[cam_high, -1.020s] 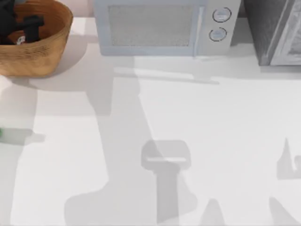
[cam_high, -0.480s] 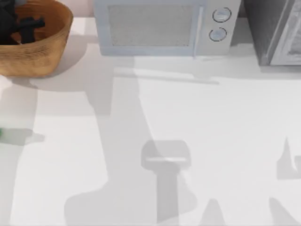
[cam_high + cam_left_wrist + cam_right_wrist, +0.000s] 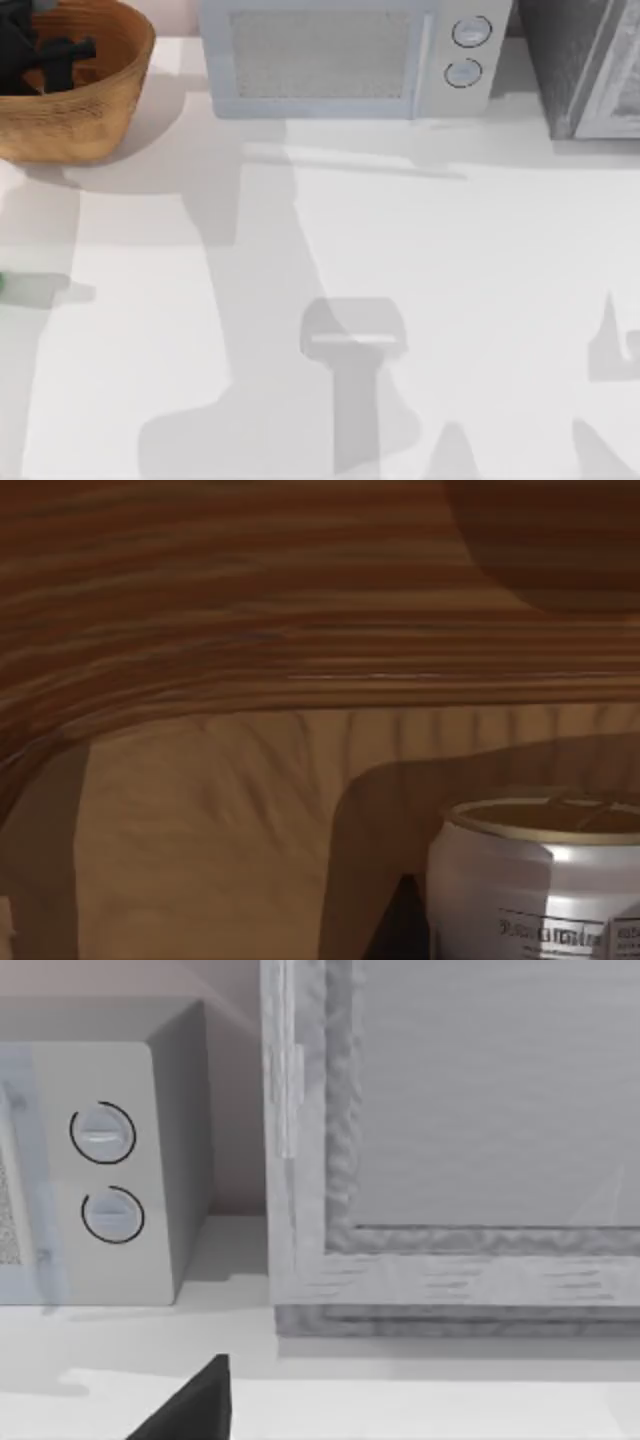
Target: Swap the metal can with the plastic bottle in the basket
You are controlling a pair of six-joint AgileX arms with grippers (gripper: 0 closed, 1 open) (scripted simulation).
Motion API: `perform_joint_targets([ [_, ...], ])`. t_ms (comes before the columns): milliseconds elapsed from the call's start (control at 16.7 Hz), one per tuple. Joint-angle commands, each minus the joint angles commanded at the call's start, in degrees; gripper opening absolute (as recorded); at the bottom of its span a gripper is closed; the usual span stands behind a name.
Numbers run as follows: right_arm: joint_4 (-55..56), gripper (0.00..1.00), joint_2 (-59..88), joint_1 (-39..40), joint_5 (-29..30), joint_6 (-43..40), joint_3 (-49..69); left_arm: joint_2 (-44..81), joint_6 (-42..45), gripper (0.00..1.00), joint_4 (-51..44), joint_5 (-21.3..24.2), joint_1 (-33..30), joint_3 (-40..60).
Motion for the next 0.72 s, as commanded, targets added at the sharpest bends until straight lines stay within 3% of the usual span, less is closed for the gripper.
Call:
perform_joint_targets([
  [360,0.0,1.0,0.0,0.0,0.0,0.0,0.0,-12.92,-1.63,0.0,4.3,-0.78,-0.5,-14.32],
  [720,0.0,1.0,0.0,0.0,0.0,0.0,0.0,-43.23,-2.51,0.0,16.73,-2.54,-2.54,-41.56],
])
